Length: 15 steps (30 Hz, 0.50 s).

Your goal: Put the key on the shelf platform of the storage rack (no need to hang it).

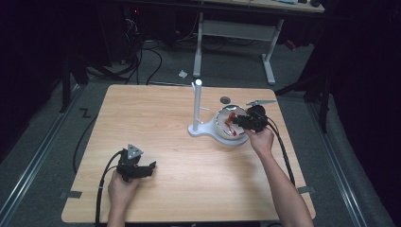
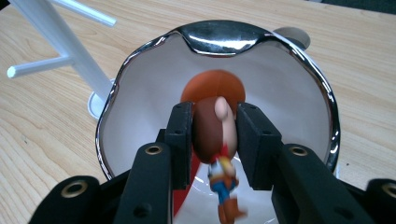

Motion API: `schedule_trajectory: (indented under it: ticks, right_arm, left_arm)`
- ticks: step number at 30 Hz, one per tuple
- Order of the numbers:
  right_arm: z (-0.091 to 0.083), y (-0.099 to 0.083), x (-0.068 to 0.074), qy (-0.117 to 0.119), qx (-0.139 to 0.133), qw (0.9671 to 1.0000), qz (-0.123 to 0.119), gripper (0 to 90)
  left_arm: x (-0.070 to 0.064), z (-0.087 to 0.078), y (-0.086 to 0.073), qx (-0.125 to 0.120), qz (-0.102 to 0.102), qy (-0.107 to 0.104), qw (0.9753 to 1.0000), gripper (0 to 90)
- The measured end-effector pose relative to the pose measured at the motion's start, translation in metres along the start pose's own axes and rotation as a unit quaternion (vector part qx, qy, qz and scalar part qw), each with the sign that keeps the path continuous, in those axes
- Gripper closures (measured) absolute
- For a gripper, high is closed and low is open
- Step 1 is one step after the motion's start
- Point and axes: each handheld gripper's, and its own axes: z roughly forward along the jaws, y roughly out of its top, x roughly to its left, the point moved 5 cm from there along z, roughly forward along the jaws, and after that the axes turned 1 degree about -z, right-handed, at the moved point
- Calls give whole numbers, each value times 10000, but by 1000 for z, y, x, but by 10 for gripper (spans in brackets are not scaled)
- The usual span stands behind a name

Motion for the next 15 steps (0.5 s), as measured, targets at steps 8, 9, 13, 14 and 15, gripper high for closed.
schedule_trajectory:
  ticks: [8, 9, 13, 14, 15]
  right_arm:
    - [-9, 0, -2, 7, -76, 9999, 101, 573]
    - [-10, 0, -2, 4, -117, 9999, 95, 561]
    - [-16, -2, -5, -77, -137, 9998, 94, 517]
    - [-18, -2, -6, -85, -160, 9998, 81, 508]
    - [-20, -2, -6, -98, -199, 9997, 63, 503]
  left_arm:
    - [0, 0, 0, -1, -1, 0, 10000, 205]
    - [0, 0, 0, -1, 0, 0, 10000, 205]
    - [0, 0, 0, 0, 1, -1, 10000, 205]
    - [0, 0, 0, -2, 0, 0, 10000, 205]
    - [0, 0, 0, -1, 0, 0, 10000, 205]
